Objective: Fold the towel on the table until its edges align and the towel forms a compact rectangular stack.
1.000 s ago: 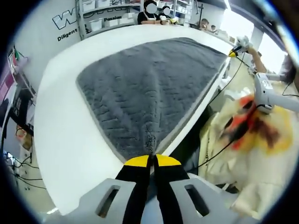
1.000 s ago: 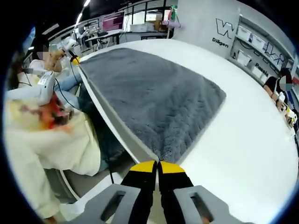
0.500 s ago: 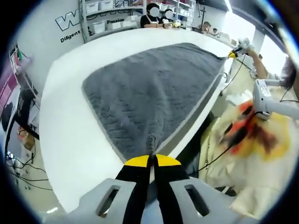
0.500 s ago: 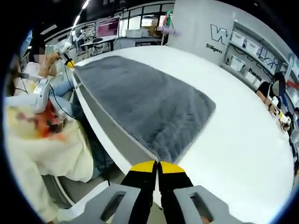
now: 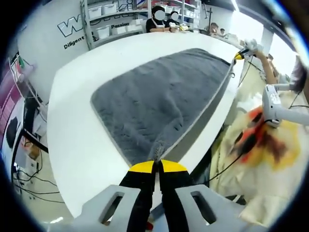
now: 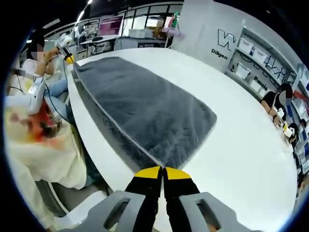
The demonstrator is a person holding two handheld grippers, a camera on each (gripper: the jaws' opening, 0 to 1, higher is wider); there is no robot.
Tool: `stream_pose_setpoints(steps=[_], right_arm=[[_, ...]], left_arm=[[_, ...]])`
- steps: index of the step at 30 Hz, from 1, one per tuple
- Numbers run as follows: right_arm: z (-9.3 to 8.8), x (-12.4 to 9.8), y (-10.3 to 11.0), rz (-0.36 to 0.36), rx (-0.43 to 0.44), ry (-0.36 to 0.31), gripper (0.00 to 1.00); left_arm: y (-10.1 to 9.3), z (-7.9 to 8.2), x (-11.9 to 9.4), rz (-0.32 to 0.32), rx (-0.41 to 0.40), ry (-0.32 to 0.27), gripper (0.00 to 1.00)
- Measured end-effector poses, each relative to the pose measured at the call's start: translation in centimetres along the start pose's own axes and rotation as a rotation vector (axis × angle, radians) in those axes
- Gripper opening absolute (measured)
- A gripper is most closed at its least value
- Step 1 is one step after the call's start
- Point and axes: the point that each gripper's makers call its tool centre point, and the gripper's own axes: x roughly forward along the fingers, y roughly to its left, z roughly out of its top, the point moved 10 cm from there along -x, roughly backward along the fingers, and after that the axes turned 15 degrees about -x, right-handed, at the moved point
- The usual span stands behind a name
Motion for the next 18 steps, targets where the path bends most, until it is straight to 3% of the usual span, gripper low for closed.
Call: stream_pose_setpoints(steps=[18], right_arm=[[0.0, 1.2, -1.4, -0.001, 0.02, 0.011, 0.0]], left_arm=[[0.9, 2.2, 0.4, 0.02, 0.017, -0.006, 0.03]])
